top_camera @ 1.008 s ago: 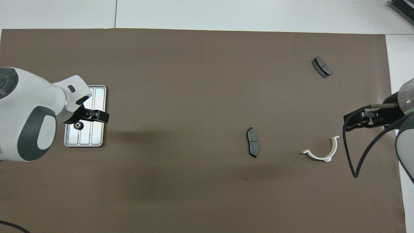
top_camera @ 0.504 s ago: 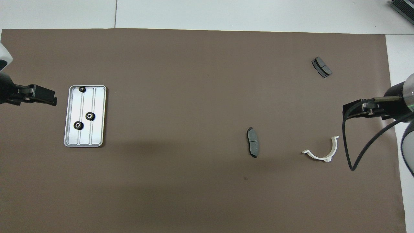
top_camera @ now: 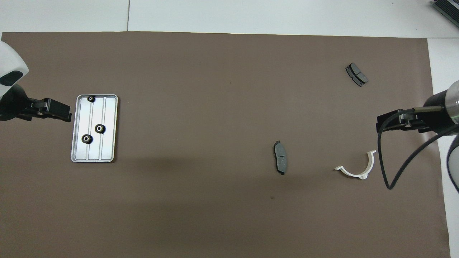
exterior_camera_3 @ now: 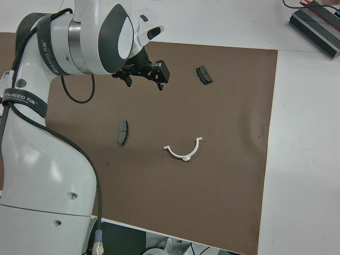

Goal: Pick bearing gear from pile to tray

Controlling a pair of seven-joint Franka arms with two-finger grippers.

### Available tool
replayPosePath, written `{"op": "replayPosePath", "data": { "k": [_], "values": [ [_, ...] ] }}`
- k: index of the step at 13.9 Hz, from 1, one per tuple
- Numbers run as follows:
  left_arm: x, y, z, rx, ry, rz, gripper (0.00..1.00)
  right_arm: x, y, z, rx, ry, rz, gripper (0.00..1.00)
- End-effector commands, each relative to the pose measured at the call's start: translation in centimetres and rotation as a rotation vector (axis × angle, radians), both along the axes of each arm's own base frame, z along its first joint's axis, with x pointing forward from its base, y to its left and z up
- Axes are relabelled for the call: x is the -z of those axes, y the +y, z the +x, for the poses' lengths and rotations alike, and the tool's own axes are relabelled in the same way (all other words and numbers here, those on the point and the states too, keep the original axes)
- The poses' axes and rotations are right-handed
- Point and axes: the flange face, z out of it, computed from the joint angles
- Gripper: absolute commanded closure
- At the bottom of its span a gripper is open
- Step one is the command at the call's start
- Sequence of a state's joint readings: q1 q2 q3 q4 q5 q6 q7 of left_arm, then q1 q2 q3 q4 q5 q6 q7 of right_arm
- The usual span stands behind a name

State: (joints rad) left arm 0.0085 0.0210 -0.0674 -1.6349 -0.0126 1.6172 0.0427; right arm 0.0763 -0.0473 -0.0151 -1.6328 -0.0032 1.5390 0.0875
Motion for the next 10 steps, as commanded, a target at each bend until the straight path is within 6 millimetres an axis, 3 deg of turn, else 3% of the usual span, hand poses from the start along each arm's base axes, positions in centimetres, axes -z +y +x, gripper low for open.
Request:
{"op": "replayPosePath", "data": {
  "k": [1,7,10],
  "values": [
    [-0.7,0.3,-0.5,0.008,-0.003,-0.008,0.0,0.0,-0.4,-0.3,-0.014,-0.01,0.021,0.0],
    [-4.3,0.7,-1.2,0.064,0.011,-0.009,0.0,-0.4,-0.6,-0.5,-0.008,-0.01,0.022,0.0],
    [-4.2,1.0,-1.3,0.052,0.004,-0.012,0.0,-0.4,-0.5,-0.5,-0.011,-0.012,0.021,0.0]
  ]
}}
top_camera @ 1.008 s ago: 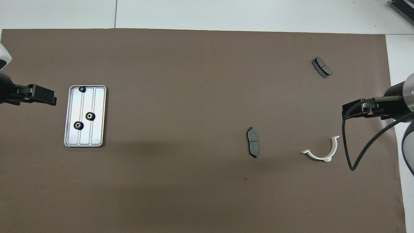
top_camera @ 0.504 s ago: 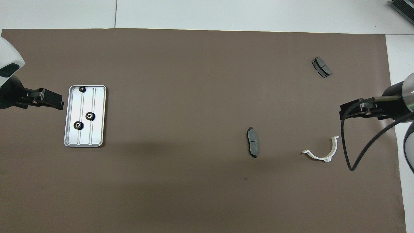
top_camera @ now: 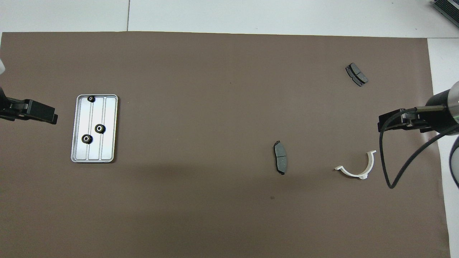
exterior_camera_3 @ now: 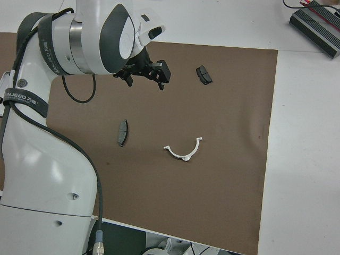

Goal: Pick bearing gear from pile to tray

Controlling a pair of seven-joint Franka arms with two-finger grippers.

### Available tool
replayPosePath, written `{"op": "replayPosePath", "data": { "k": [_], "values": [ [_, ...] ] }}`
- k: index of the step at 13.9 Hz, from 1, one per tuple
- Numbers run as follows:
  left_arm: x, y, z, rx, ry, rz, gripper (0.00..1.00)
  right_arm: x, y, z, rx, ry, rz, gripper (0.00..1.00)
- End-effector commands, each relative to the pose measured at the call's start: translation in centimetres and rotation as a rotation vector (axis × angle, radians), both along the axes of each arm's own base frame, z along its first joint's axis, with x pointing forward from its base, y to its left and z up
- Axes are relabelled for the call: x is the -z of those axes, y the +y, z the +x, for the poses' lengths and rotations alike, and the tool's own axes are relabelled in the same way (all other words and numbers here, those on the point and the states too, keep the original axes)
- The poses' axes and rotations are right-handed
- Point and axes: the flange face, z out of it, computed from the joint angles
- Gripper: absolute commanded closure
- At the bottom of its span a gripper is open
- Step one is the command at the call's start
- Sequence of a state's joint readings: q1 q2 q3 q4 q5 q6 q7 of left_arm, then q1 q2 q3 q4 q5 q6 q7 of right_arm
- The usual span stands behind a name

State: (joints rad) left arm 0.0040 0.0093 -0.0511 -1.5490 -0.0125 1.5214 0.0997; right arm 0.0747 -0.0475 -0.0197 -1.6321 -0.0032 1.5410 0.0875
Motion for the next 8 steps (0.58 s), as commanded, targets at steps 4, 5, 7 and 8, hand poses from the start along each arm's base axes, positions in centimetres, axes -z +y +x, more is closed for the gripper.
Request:
{"op": "replayPosePath", "data": {
  "k": [4,5,7,8],
  "values": [
    [0.16,0.11,-0.42,0.0,-0.023,-0.034,0.0,-0.32,-0.23,-0.49,-0.015,-0.009,0.02,0.0],
    [0.14,0.19,-0.38,-0.001,-0.027,-0.034,0.0,-0.32,-0.23,-0.49,-0.015,-0.009,0.02,0.0],
    [0.18,0.04,-0.44,0.01,-0.022,-0.032,0.0,-0.32,-0.23,-0.49,-0.015,-0.009,0.02,0.0],
    [0.25,-0.04,-0.45,0.012,-0.021,-0.032,0.0,-0.32,-0.23,-0.49,-0.015,-0.009,0.02,0.0]
  ]
}}
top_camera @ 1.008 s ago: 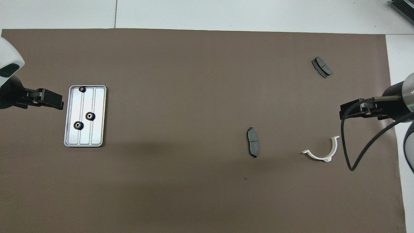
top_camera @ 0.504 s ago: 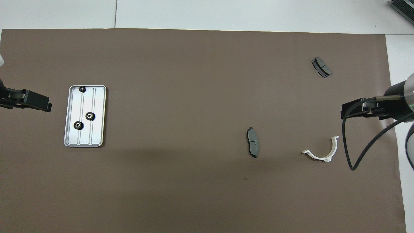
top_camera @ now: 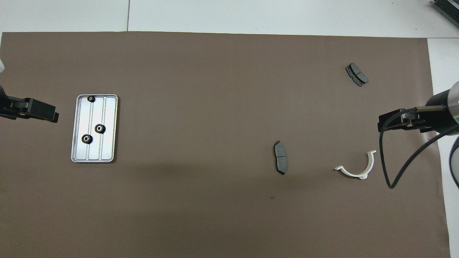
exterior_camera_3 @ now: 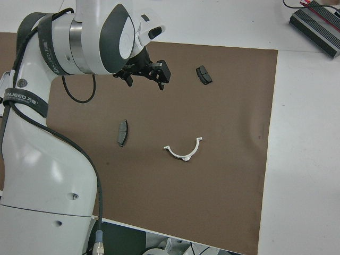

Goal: Pick bearing gear from pile to tray

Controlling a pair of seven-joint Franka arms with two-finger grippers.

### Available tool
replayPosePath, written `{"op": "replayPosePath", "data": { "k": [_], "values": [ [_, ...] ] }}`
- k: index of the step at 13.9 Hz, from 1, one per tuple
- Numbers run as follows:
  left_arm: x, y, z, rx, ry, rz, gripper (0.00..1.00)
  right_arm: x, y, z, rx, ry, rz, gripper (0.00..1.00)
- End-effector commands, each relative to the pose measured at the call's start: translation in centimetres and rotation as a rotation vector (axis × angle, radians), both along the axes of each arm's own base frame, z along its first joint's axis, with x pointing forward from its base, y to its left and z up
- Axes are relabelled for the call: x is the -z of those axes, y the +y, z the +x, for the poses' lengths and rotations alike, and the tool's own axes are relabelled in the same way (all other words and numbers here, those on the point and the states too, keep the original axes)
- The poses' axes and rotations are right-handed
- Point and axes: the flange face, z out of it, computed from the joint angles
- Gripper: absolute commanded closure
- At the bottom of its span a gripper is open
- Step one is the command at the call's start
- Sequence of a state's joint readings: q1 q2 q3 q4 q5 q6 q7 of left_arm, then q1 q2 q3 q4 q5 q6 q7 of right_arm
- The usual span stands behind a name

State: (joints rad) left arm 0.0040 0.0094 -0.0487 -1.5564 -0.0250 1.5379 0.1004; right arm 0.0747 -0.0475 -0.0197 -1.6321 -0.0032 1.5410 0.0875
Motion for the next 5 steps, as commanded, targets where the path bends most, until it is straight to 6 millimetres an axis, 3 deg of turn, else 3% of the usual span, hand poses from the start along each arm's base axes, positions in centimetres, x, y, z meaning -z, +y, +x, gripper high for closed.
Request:
{"op": "replayPosePath", "data": {
  "k": [1,5],
  "values": [
    [0.27,-0.03,-0.74,0.014,-0.009,-0.019,0.0,-0.32,-0.23,-0.49,-0.015,-0.009,0.02,0.0],
    [0.35,-0.03,-1.01,0.005,-0.001,-0.018,0.0,-0.32,-0.23,-0.49,-0.015,-0.009,0.02,0.0]
  ]
}}
